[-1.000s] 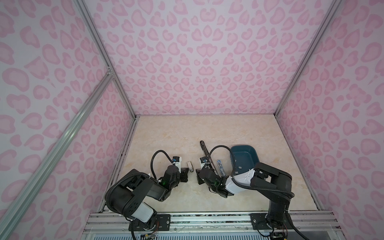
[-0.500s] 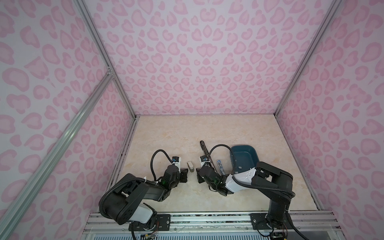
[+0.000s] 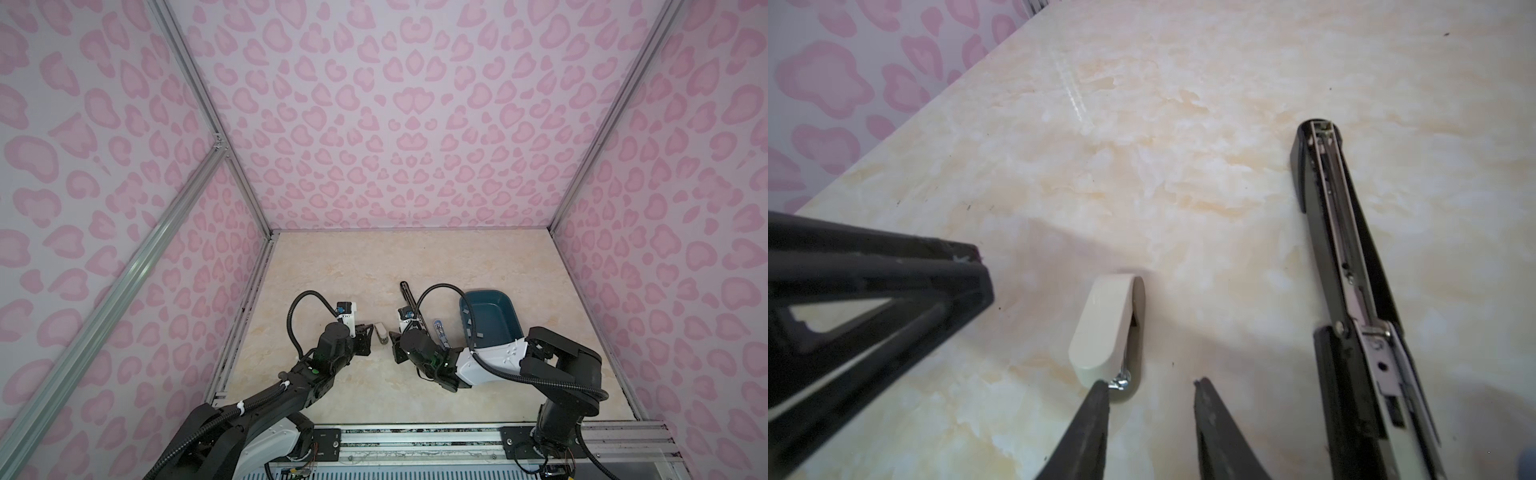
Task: Load the staples into the stapler
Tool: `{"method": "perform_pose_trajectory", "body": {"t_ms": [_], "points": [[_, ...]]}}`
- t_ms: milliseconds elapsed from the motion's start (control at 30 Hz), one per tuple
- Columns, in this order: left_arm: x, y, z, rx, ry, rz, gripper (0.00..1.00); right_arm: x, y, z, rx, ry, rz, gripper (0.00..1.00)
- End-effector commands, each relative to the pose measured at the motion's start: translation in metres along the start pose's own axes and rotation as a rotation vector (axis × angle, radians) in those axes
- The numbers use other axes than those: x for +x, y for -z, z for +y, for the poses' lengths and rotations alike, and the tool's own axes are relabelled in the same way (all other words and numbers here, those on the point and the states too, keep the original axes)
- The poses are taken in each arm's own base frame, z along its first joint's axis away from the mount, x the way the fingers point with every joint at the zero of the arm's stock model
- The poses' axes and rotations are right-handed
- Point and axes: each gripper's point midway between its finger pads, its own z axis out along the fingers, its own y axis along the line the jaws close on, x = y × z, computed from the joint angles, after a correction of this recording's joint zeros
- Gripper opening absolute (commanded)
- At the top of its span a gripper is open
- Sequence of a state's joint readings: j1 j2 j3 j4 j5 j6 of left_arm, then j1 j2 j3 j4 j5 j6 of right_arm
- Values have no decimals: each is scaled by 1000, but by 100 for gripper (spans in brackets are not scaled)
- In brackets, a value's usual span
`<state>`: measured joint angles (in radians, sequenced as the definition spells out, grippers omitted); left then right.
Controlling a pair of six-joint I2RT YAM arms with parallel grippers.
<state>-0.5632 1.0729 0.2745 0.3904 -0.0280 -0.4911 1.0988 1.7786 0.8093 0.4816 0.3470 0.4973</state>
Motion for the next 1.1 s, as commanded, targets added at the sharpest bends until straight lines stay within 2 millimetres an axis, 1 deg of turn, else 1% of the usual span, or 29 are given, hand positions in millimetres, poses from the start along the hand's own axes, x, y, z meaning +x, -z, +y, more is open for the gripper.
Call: {"method": "perform_pose_trajectory", "body": {"t_ms": [0,200,400,500,767,1067], "points": [[0,-3,-7,31,-26,17,32,-2,-5,4,2,37,2,36],[4,-9,-10,53,-34,35,31,4,-20,8,4,43,33,35],[8,-11,-13,77,-42,45,30,13,-28,10,2,44,62,34],[10,-14,-15,88,-41,54,30,17,-31,8,7,40,68,34],[23,-23,-9,76,-33,81,27,28,-36,8,6,33,96,32],[39,-32,-1,59,-14,110,25,49,-39,3,10,10,127,30]]}}
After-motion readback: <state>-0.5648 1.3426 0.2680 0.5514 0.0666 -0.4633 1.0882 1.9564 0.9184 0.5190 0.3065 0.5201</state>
